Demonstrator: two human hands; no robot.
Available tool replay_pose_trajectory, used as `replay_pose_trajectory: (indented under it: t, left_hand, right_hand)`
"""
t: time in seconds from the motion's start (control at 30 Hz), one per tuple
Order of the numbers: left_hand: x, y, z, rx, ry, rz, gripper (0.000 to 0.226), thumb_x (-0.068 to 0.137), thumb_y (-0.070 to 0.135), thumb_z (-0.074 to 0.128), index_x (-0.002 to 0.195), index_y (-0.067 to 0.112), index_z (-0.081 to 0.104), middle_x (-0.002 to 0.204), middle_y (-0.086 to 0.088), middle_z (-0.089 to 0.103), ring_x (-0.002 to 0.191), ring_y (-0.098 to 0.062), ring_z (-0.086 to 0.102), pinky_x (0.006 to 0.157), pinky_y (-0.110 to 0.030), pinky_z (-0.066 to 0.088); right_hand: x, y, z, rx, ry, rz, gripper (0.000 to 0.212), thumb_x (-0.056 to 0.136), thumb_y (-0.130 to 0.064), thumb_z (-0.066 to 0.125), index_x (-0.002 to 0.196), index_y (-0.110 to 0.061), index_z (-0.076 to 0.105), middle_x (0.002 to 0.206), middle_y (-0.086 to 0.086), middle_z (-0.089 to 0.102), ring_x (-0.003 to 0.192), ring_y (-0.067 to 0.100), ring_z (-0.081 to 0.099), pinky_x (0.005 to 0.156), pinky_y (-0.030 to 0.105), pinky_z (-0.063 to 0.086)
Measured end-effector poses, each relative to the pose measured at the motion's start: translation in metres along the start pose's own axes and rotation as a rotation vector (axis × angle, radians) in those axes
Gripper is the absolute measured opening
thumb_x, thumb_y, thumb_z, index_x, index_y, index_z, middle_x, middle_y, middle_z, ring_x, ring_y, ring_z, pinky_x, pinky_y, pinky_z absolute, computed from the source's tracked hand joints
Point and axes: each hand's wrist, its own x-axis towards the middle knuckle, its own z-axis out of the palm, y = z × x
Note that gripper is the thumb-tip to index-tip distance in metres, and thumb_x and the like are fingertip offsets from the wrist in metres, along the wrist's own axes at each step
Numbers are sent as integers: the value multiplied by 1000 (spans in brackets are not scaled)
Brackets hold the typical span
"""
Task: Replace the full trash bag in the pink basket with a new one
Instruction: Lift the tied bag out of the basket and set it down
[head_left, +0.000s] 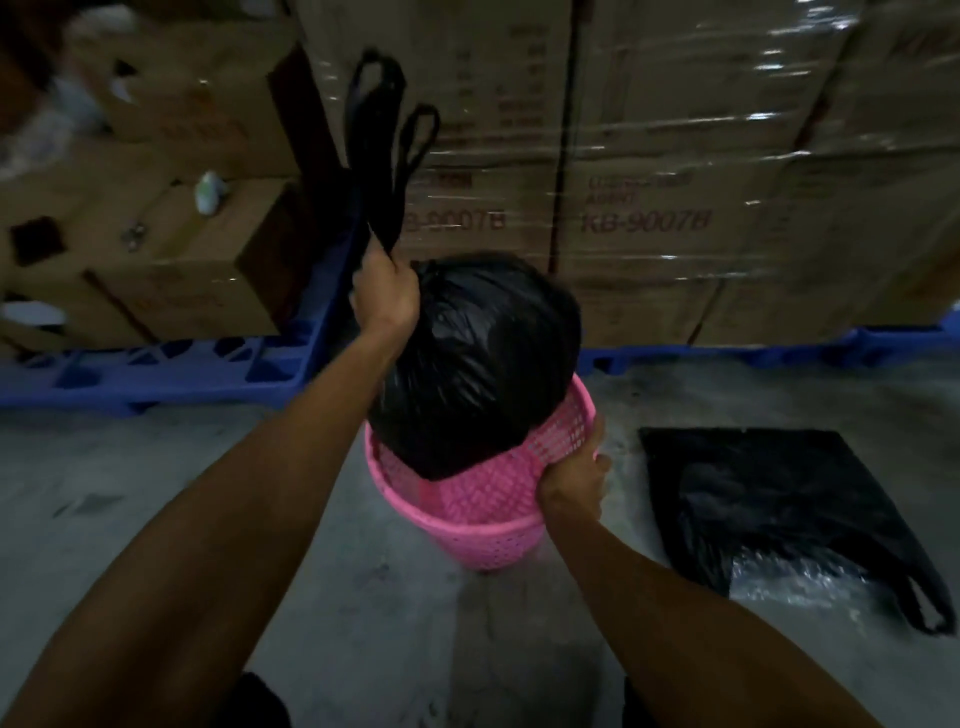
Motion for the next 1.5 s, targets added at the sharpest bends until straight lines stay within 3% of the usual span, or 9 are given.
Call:
replay_pose_trajectory:
  t: [0.23,0.43,0.63,0.77,0.9,1.13,1.37,1.43,1.5]
  left_hand:
    - [22,55,-83,62,403,-4,38,103,17,33,137,2,43,138,-15,54,127,-30,50,106,-33,33]
    - [16,-16,-120,136,405,-105,41,103,19,33,142,8,40,139,-16,54,124,-35,52,108,-46,37]
    - [9,-153,-131,220,248,-306,37,101,9,35,134,-3,46,125,-30,56,114,-45,53,95,-48,41]
    - [4,-250,-120,254,16,-418,28,98,5,39,71,9,45,73,-15,49,87,-43,52,78,-46,40]
    - [7,-345,-103,452,-210,-509,33,98,24,47,100,-5,62,111,-33,63,103,-48,60,89,-49,49]
    - [5,-270,-90,420,-238,-179,24,84,13,59,101,-4,63,99,-28,63,93,-42,63,80,-47,51]
    - [-60,-149,-24,504,-347,389,47,78,21,57,125,19,56,126,-13,55,119,-35,50,103,-46,39]
    - [-92,-131,4,418,-496,602,53,78,35,53,128,19,56,127,-11,58,117,-33,54,104,-44,41]
    - [-133,-113,34,332,-859,630,62,85,47,57,140,20,47,140,-9,54,126,-29,51,109,-37,37]
  right_hand:
    - [-3,0,-3,-10,-42,-15,81,91,-15,46,149,-46,0,150,15,30,125,44,48,100,60,39]
    - [-5,2,-4,-11,-57,-43,80,91,-13,46,150,-42,0,148,20,30,126,45,46,101,60,39]
    - [-6,3,4,7,24,-33,74,92,-24,46,149,-44,3,147,20,34,124,45,48,100,59,40]
    - [1,11,12,-35,76,-75,78,89,-18,51,151,-38,9,138,23,44,120,45,52,98,55,43]
    - [11,14,17,-82,132,-92,78,85,-13,52,151,-33,16,136,23,48,120,42,54,99,51,43]
    - [10,10,16,-122,131,-86,83,82,-6,49,150,-36,13,133,25,48,118,47,53,98,55,45]
    - [18,20,-14,-60,5,-184,70,85,-5,46,148,-27,26,127,27,57,112,45,57,94,49,47]
    - [19,29,-32,-89,-18,-243,70,85,-6,47,148,-29,28,126,26,58,111,45,59,95,48,48]
    - [28,37,-57,-99,-31,-257,68,85,-10,48,146,-34,29,128,23,58,113,43,58,98,46,46]
